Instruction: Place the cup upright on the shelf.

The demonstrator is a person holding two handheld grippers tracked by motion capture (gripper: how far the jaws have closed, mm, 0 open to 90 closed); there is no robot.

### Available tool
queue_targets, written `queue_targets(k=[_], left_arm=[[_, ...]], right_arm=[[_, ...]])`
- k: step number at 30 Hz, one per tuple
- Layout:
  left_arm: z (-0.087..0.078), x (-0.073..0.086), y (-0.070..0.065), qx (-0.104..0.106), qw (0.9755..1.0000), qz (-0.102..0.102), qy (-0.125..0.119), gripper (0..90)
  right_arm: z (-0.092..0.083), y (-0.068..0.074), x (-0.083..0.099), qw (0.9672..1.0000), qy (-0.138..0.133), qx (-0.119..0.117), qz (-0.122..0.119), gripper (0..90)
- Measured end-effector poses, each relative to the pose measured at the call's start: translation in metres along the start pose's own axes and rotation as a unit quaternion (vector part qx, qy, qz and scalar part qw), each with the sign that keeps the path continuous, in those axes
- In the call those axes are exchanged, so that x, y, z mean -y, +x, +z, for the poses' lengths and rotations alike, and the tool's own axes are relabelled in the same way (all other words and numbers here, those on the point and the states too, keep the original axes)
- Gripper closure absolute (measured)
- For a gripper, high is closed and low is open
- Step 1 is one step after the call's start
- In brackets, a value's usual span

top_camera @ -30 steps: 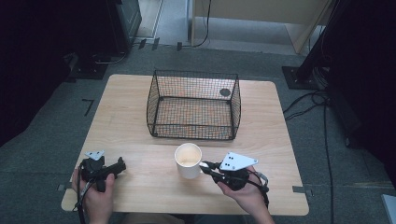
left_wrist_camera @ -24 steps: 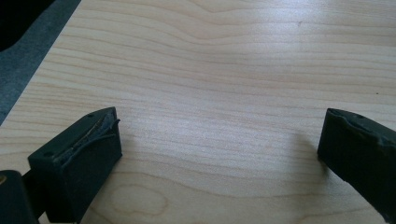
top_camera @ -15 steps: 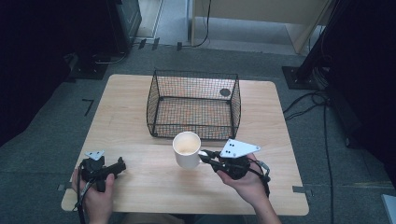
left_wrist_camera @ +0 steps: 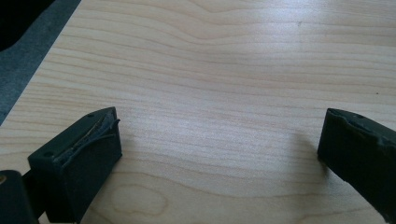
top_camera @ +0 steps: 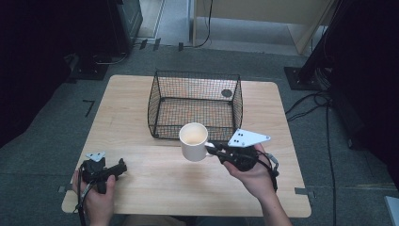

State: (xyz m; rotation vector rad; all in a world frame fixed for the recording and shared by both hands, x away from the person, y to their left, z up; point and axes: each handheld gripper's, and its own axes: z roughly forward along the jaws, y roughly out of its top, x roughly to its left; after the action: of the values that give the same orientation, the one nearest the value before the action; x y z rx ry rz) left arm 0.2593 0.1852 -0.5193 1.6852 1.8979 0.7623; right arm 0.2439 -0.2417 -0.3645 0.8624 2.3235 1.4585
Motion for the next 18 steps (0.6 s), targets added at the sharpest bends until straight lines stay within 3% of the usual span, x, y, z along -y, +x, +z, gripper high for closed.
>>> queue_targets(k=[6,18], left_arm=[[0.000,0.000,0.000,0.000,1.0000,0.001,0.000,0.0],[0.000,0.000,0.000,0.000,1.0000,0.001,0.001,0.0]], right_arm=[[-0.005,-0.006,-0.015,0.9999,-0.010,0.010,-0.008,80.8],[0.003,-0.022,-0.033,0.9995,-0.028,0.016,0.000,80.7]])
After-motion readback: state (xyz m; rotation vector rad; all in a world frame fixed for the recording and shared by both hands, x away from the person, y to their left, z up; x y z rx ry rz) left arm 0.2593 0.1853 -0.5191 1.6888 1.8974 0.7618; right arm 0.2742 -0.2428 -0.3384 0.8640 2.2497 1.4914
